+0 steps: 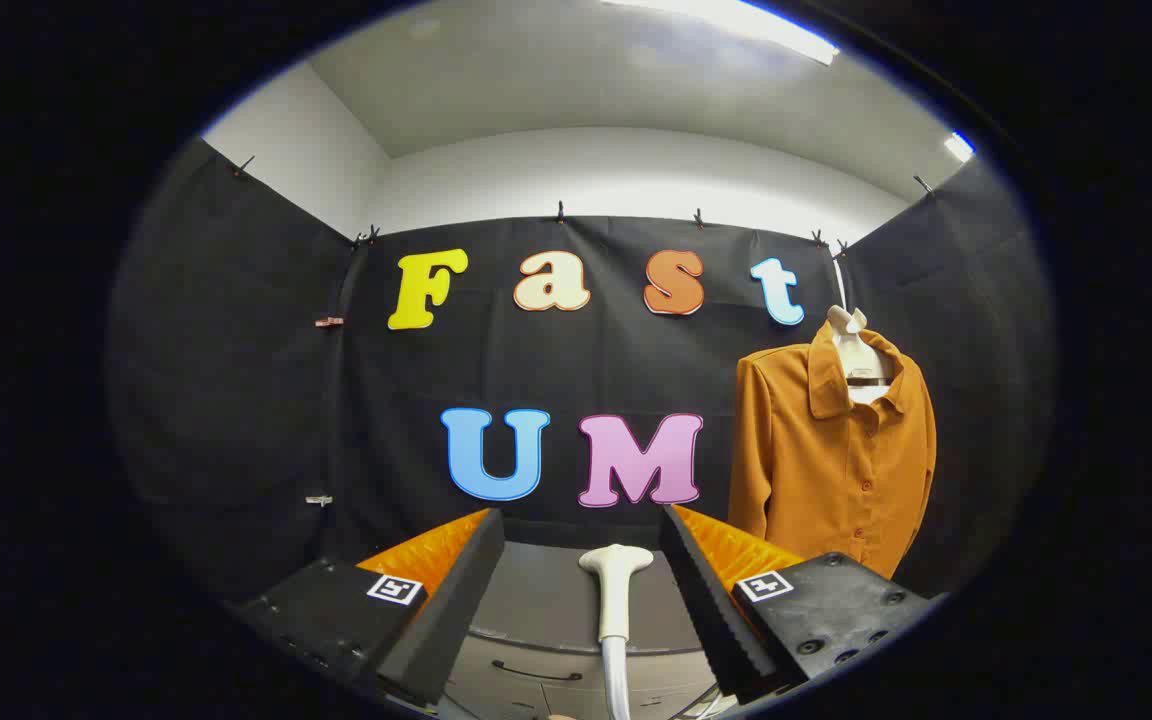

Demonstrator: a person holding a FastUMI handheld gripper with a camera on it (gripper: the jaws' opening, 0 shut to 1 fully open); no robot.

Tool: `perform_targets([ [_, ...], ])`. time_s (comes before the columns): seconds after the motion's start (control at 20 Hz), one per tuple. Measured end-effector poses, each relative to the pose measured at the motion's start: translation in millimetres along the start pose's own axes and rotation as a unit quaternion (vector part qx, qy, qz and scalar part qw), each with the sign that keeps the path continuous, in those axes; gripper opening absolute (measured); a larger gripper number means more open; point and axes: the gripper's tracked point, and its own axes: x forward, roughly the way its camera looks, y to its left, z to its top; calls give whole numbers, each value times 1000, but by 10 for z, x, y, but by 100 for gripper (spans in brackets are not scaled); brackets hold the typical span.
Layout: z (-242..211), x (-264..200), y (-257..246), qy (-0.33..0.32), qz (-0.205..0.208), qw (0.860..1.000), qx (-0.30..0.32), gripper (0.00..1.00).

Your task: Iron the clothes twice with a garment steamer, once on the left side and once on the right side.

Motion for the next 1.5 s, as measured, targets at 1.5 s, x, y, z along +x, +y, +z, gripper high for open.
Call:
perform_targets([
  [1.5,-109,52,174,11,-46,999,0,98],
])
